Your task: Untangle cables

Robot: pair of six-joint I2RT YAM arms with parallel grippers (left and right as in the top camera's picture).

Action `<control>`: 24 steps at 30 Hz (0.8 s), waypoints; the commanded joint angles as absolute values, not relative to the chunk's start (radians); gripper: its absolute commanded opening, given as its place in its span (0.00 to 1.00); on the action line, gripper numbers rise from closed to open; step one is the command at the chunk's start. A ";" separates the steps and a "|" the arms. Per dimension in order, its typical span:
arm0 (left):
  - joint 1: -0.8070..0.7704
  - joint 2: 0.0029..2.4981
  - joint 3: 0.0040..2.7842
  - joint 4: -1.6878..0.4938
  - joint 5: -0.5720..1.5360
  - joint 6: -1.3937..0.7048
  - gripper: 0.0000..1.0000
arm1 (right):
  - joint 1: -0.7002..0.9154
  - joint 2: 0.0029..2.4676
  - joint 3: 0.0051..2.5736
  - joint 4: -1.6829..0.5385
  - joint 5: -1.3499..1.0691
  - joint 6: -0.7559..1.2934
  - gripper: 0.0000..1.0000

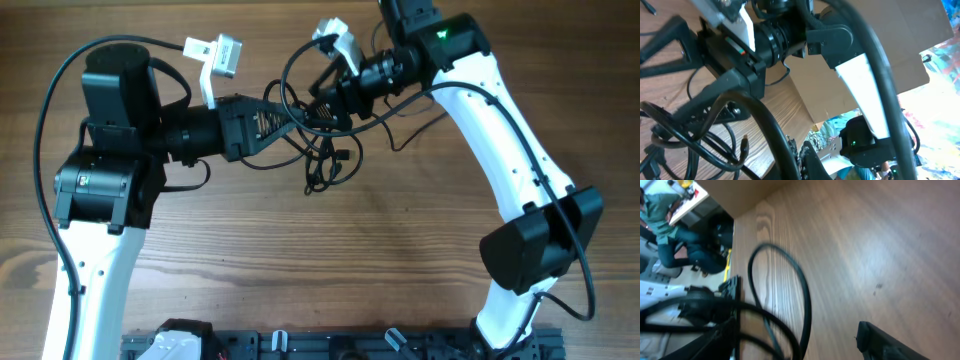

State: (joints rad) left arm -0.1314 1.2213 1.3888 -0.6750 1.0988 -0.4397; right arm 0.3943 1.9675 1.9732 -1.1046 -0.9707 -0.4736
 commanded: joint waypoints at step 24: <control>-0.126 1.223 1.401 -0.997 0.387 -0.549 0.04 | 0.207 1.973 1.988 -1.019 -0.045 0.496 0.04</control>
State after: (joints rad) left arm -0.1329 1.2602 1.3849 -0.8917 0.7292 -0.5034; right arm 0.2924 1.9633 1.9762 -1.0203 -0.2245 0.4904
